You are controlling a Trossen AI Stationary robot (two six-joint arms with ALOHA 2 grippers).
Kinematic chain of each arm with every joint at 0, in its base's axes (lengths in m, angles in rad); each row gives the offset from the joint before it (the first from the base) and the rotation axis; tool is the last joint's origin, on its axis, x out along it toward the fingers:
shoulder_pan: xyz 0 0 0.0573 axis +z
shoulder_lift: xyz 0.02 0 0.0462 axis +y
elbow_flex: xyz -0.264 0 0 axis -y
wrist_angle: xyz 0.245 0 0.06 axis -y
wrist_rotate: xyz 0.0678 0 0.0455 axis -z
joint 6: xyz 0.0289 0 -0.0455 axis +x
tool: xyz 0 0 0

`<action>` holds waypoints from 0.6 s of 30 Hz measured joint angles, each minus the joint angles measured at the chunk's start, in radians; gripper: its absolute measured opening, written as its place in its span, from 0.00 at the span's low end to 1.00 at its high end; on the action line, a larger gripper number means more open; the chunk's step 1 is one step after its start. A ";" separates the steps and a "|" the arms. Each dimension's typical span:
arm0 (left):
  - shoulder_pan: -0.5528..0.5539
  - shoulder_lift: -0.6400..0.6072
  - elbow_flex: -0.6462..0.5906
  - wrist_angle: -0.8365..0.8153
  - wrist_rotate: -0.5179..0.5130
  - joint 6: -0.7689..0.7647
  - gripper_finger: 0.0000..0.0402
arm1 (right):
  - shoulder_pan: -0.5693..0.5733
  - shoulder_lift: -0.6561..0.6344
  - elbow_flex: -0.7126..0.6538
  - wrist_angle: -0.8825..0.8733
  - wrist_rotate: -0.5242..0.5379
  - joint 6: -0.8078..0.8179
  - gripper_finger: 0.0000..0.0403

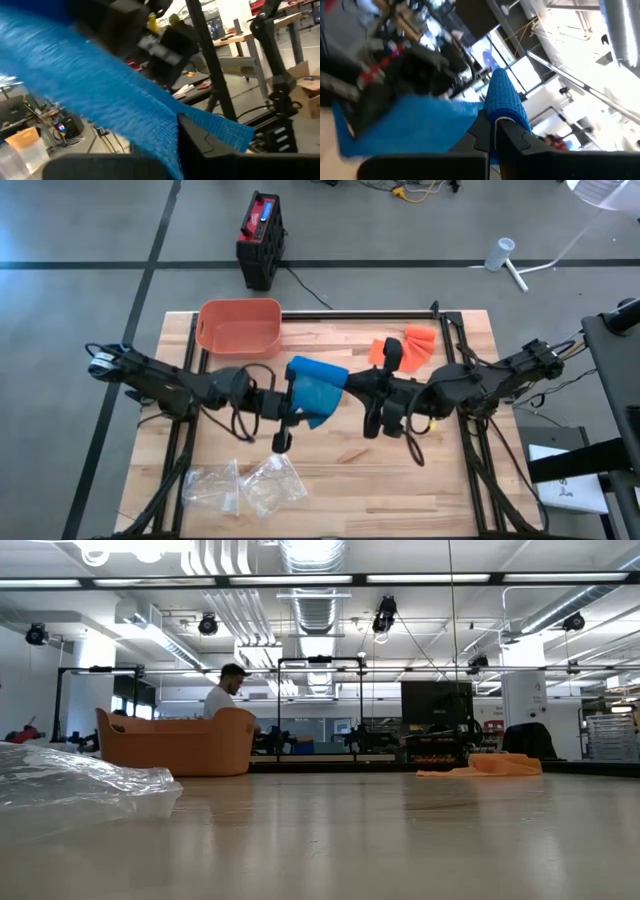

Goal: Roll bandage
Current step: Roll the blue bandage

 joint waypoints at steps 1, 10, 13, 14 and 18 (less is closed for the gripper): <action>-0.015 0.000 -0.002 0.003 -0.027 -0.002 0.00 | 0.000 0.000 0.000 -0.017 0.009 -0.013 0.01; -0.065 -0.021 -0.026 0.006 -0.270 -0.016 0.00 | 0.006 -0.007 -0.003 -0.056 0.012 -0.011 0.01; -0.065 -0.028 -0.026 0.009 -0.270 -0.036 0.00 | 0.007 -0.019 -0.003 -0.099 0.030 -0.010 0.01; -0.065 -0.029 -0.026 0.012 -0.270 -0.052 0.00 | 0.006 -0.022 -0.003 -0.115 0.043 -0.010 0.01; -0.065 -0.032 -0.026 0.013 -0.269 -0.123 0.00 | 0.006 -0.029 -0.003 -0.182 0.064 -0.008 0.01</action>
